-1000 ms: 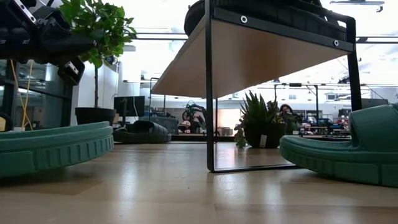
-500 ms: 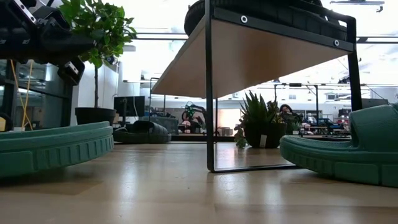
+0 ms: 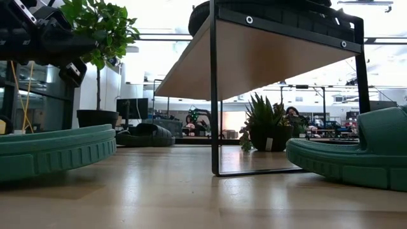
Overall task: Pick and place slides into the shelf
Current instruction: Put the right black slipper on the shelf
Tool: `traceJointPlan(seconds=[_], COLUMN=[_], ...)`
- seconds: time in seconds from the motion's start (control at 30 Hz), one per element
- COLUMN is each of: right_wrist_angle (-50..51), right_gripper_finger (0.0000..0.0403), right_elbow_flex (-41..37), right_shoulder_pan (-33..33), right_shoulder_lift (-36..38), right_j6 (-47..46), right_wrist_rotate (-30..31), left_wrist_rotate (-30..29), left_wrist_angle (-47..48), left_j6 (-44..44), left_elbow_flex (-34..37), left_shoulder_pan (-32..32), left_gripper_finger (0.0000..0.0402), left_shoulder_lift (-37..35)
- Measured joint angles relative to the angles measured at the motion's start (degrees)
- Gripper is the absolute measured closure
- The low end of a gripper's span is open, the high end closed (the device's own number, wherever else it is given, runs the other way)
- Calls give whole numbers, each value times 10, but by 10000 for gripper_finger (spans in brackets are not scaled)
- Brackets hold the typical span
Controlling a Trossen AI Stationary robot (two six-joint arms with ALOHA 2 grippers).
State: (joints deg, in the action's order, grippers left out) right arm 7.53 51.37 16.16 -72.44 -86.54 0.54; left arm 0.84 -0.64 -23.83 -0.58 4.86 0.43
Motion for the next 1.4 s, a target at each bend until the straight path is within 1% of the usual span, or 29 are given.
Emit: traceJointPlan(seconds=[0.5,0.83,1.0,1.4], right_wrist_angle=[1,5,8,27], right_gripper_finger=[343,343,343,343], right_elbow_flex=[0,0,0,0], right_shoulder_pan=[0,-1,0,0], right_shoulder_lift=[0,0,0,5], right_j6=[5,0,2,0], right_wrist_rotate=[14,3,23,26], left_wrist_rotate=[0,0,0,0], left_wrist_angle=[0,0,0,0], left_j6=[0,0,0,0], left_elbow_flex=[0,0,0,0], left_shoulder_pan=[0,0,0,0], left_gripper_finger=[401,401,401,401], left_shoulder_lift=[0,0,0,0])
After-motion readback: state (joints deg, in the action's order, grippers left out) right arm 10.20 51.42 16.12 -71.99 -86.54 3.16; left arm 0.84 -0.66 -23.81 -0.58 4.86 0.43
